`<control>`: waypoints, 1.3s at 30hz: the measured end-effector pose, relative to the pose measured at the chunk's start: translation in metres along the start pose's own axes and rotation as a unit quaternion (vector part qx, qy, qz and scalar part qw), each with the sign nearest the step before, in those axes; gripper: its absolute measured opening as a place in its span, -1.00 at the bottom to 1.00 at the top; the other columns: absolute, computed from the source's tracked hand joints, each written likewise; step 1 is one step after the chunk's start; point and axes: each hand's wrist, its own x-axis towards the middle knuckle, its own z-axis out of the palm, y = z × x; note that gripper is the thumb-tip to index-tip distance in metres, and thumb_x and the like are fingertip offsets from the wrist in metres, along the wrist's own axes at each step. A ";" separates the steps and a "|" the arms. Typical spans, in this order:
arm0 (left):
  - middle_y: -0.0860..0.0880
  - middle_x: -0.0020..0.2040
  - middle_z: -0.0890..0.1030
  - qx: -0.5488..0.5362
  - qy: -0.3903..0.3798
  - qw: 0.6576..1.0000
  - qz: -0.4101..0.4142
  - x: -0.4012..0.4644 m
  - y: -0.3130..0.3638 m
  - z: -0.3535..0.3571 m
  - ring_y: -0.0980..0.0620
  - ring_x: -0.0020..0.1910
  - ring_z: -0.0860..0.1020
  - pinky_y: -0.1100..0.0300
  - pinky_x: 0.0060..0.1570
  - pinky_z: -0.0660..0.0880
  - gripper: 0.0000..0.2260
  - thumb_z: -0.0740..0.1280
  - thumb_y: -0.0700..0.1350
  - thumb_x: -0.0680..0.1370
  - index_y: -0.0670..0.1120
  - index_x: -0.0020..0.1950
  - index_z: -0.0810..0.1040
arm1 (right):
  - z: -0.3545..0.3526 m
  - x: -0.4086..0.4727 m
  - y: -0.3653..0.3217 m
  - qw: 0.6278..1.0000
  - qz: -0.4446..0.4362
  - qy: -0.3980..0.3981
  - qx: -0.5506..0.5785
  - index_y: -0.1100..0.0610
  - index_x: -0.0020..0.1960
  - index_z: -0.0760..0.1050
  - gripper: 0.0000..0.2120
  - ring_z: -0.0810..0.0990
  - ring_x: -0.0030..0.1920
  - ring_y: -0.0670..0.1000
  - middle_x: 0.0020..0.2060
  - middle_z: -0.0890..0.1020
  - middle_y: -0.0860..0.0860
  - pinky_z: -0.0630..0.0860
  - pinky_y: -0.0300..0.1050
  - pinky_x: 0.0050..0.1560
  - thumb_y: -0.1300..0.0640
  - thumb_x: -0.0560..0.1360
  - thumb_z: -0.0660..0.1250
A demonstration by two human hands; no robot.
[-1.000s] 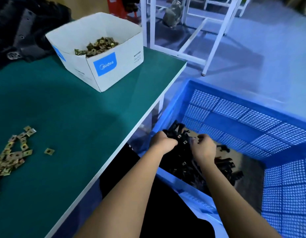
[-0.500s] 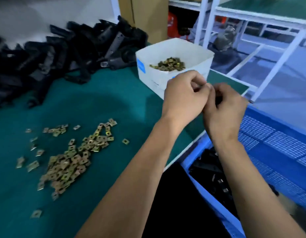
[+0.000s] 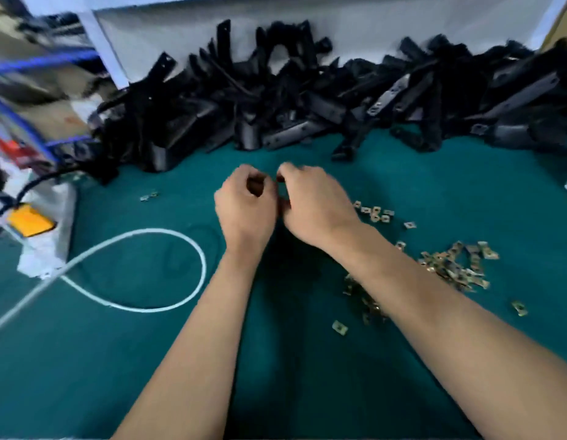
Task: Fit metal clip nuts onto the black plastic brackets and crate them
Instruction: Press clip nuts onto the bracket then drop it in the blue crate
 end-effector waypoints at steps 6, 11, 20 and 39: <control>0.12 -0.43 0.47 -0.077 0.188 0.970 -0.137 0.036 -0.042 -0.034 0.23 -0.41 0.45 0.23 -0.20 0.41 -0.86 0.30 -0.25 0.47 -0.08 -0.26 0.53 | 0.066 0.086 -0.044 0.995 -0.046 0.001 -0.083 0.11 0.46 0.29 -0.25 0.27 0.42 0.26 0.41 0.33 0.18 0.42 0.22 0.26 -0.32 0.48 0.40; 0.11 -0.41 0.49 -0.091 0.192 0.969 -0.124 0.039 -0.046 -0.027 0.17 -0.39 0.45 0.34 -0.28 0.37 -0.87 0.34 -0.20 0.51 -0.10 -0.24 0.54 | 0.084 0.170 -0.029 0.992 0.013 0.002 -0.128 0.02 0.65 -0.08 0.19 -0.06 0.62 0.34 0.64 -0.08 0.23 0.11 0.45 0.49 -0.52 0.31 0.41; 0.09 -0.25 0.59 -0.092 0.227 0.965 -0.092 0.090 -0.060 0.003 0.13 -0.19 0.54 0.21 -0.13 0.45 -0.98 0.36 -0.19 0.50 -0.10 -0.13 0.56 | 0.081 0.286 -0.019 0.987 -0.034 -0.094 -0.129 -0.33 0.61 -0.28 0.43 -0.28 0.60 0.42 0.62 -0.36 0.13 0.01 0.62 0.46 -0.52 0.03 0.57; -0.19 0.25 0.49 0.400 -0.006 0.916 0.039 0.182 -0.086 0.038 -0.25 0.24 0.43 -0.13 0.22 0.26 -0.57 0.32 0.05 0.42 0.06 0.29 0.42 | 0.063 0.276 0.021 0.967 -0.121 -0.157 -0.163 -0.20 0.37 0.34 -0.15 0.54 0.17 0.22 0.10 0.47 0.04 0.52 0.06 0.06 -0.57 0.18 0.29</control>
